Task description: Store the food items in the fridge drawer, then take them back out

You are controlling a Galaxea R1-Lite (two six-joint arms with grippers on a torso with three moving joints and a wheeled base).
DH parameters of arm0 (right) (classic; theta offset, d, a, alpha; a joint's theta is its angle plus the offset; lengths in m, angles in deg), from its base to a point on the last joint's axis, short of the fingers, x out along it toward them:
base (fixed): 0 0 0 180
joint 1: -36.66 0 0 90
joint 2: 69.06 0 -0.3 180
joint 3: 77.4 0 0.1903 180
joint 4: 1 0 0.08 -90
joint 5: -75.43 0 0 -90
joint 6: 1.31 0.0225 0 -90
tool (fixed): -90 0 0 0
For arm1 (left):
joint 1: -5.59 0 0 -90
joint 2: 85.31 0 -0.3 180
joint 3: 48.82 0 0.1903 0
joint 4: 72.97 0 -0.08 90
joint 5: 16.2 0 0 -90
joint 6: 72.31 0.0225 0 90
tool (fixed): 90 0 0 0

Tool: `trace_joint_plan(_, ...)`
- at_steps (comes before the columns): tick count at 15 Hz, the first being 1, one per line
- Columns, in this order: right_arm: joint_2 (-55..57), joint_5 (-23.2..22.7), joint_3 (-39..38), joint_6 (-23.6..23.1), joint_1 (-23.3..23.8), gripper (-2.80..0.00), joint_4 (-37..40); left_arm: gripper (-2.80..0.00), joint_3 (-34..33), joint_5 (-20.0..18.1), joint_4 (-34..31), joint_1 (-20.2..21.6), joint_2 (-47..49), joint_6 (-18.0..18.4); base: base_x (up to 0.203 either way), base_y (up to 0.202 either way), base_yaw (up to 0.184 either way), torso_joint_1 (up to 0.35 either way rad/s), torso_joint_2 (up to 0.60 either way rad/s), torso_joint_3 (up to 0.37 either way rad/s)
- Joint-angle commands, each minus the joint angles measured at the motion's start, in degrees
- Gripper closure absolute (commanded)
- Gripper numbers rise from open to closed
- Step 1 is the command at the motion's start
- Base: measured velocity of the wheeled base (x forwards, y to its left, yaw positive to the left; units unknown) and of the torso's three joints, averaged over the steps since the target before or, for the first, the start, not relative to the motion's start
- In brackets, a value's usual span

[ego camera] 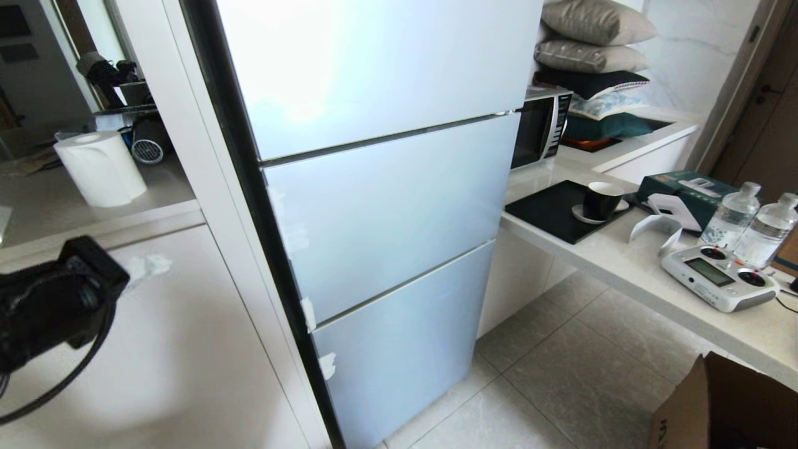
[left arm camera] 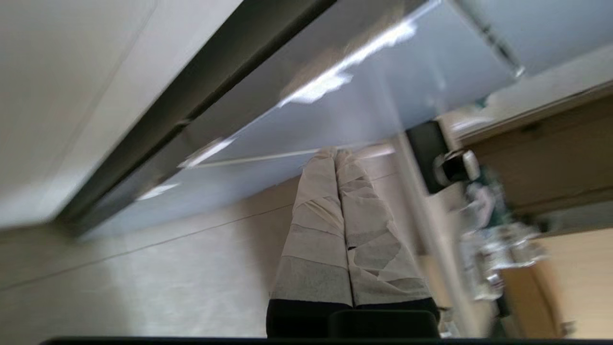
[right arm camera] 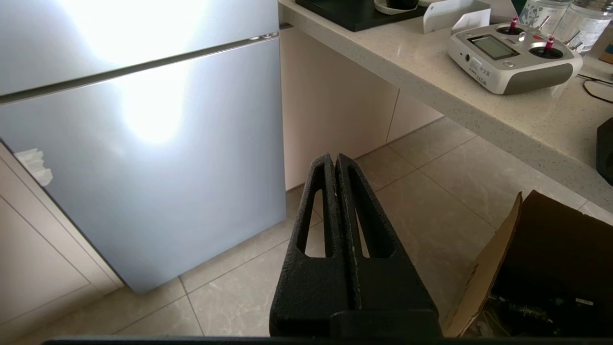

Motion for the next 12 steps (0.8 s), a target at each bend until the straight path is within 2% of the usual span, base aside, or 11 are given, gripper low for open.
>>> trace_joint_plan(1,0.1,0.0,0.0,0.0,0.0,0.00,0.0,0.00,3.8,-0.9,2.2,0.1,9.7,-2.6,0.000,0.000,0.000,0.000,0.00,0.000)
trace_joint_plan(4,0.1,0.0,0.0,0.0,0.0,0.00,0.0,0.00,9.5,-3.9,5.6,0.1,16.9,-7.0,0.000,0.000,0.000,0.000,0.00,0.000)
trace_joint_plan(8,0.1,0.0,0.0,0.0,0.0,0.00,0.0,0.00,12.0,-6.9,7.1,-0.3,19.5,-7.6,0.000,0.000,0.000,0.000,0.00,0.000)
trace_joint_plan(12,0.1,0.0,0.0,0.1,0.0,0.00,0.0,0.00,16.2,-7.1,7.1,-1.1,23.0,-7.5,0.000,0.000,0.000,0.000,0.00,0.000)
